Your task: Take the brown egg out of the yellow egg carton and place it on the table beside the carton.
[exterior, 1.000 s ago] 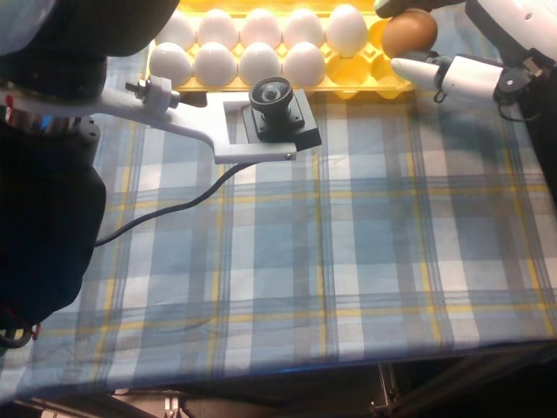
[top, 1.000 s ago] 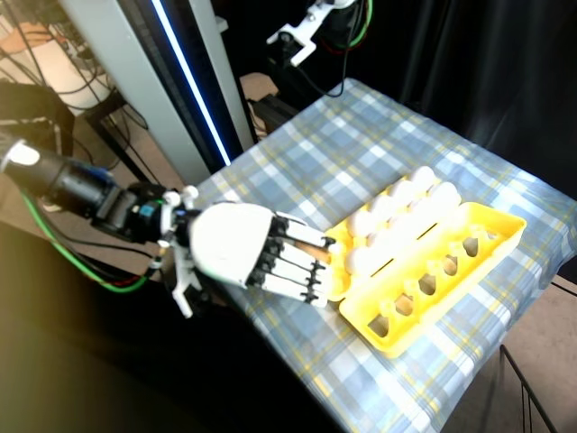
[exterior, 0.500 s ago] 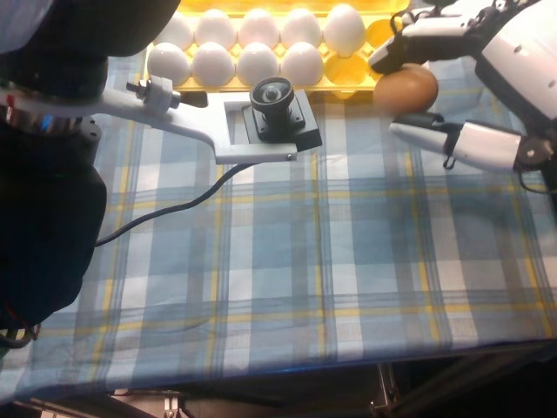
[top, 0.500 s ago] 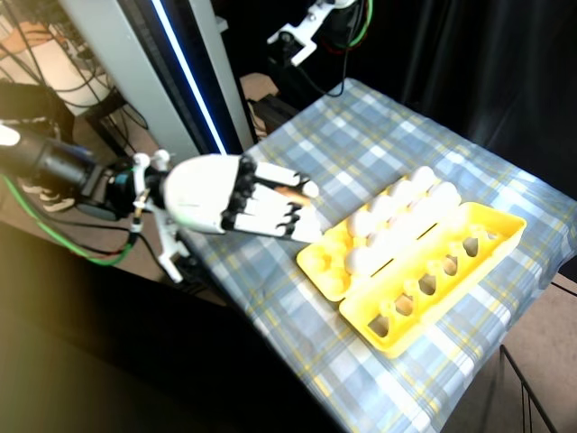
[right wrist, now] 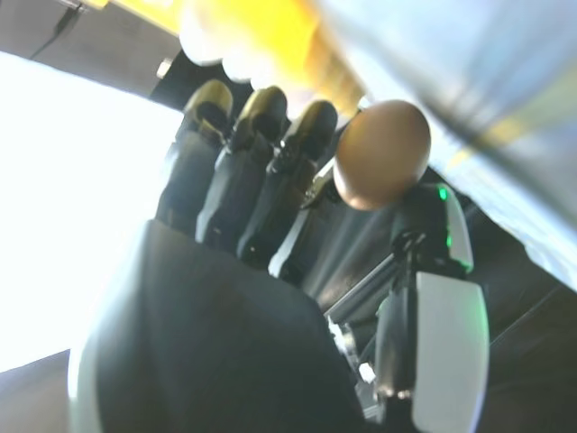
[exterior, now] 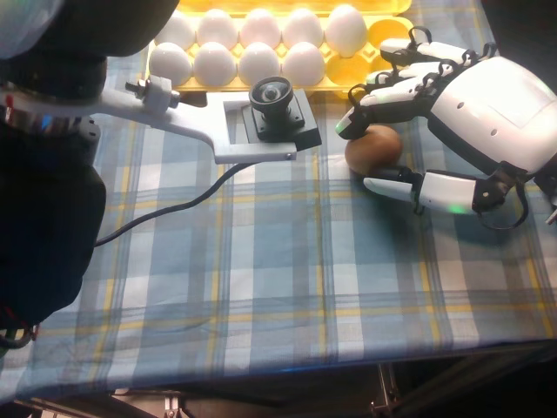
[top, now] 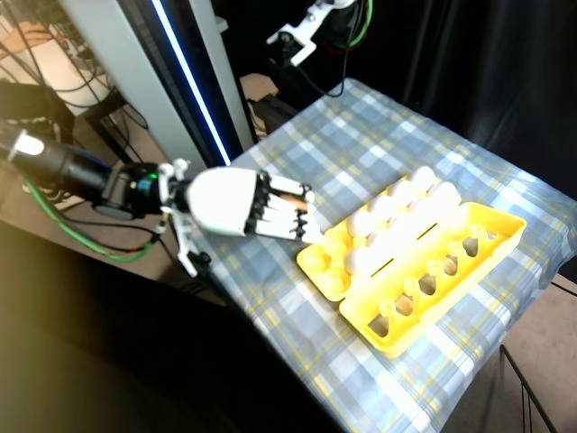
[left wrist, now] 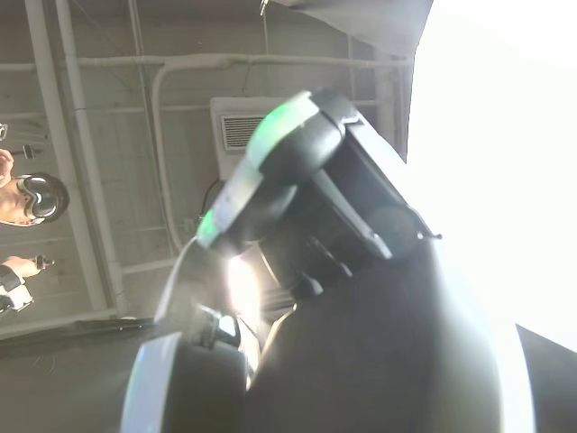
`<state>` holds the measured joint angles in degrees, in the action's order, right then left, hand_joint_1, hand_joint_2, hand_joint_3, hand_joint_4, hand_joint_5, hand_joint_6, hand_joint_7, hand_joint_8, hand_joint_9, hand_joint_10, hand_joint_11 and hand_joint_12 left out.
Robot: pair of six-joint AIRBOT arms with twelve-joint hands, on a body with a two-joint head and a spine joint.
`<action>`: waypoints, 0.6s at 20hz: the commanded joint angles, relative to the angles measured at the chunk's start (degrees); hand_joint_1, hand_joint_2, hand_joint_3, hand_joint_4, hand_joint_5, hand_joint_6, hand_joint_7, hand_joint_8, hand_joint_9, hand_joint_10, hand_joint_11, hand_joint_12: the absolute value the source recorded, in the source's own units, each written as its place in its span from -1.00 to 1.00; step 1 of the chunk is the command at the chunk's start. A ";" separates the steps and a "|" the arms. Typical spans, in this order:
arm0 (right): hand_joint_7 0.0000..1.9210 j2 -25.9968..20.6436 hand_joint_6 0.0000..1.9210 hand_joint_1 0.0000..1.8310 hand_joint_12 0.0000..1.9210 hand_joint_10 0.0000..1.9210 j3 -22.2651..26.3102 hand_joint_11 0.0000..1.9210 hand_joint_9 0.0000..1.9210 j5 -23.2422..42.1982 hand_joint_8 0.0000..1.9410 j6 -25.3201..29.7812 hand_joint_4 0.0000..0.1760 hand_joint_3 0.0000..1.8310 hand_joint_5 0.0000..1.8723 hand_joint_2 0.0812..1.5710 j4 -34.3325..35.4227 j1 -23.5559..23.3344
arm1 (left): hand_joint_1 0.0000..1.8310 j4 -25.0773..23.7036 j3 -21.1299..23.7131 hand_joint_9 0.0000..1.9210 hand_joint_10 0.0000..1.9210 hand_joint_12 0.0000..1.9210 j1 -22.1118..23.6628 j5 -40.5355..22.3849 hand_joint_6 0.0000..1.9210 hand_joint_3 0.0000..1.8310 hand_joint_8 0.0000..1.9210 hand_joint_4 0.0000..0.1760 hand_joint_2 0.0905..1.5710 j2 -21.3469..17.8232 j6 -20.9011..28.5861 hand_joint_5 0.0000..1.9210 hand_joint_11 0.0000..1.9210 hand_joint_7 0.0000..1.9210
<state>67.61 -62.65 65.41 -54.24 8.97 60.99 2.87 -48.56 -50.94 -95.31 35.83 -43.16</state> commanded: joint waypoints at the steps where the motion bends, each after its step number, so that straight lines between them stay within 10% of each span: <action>1: -0.11 0.32 -0.50 -0.09 -0.99 -0.99 -0.14 -0.70 -0.38 5.40 -0.99 -0.16 -0.98 -1.00 -0.19 0.43 -0.42 -0.61 | -0.61 -1.41 0.54 0.36 1.00 1.00 1.02 -4.18 1.00 -1.00 1.00 -1.00 0.72 0.41 0.79 -0.03 0.16 0.29; 3: -0.25 0.31 -0.96 -0.15 -0.99 -1.00 -0.08 -0.68 -0.43 5.42 -1.00 -0.18 -1.00 -1.00 -0.26 0.37 -0.21 -0.61 | -0.63 -1.41 0.54 0.38 1.00 1.00 1.02 -4.18 1.00 -1.00 1.00 -1.00 0.74 0.41 0.79 -0.01 0.18 0.31; 8: -0.53 0.30 -1.00 -0.28 -1.00 -1.00 0.21 -0.73 -0.67 6.22 -1.00 -0.22 -1.00 -1.00 -0.64 0.27 0.44 -0.61 | -0.69 -1.41 0.53 0.40 1.00 1.00 1.02 -4.18 1.00 -0.99 1.00 -1.00 0.76 0.39 0.79 -0.01 0.23 0.31; 12: -0.99 -0.35 -1.00 -0.99 -1.00 -1.00 1.47 -1.00 -1.00 9.93 -1.00 -0.22 -1.00 -1.00 -1.00 0.07 1.82 -0.60 | -0.65 -1.41 0.52 0.37 1.00 1.00 1.01 -4.18 1.00 -1.00 1.00 -1.00 0.76 0.39 0.79 -0.03 0.19 0.29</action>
<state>67.37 -61.34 66.43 -54.83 11.84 60.99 2.81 -48.56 -50.96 -95.26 35.83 -43.16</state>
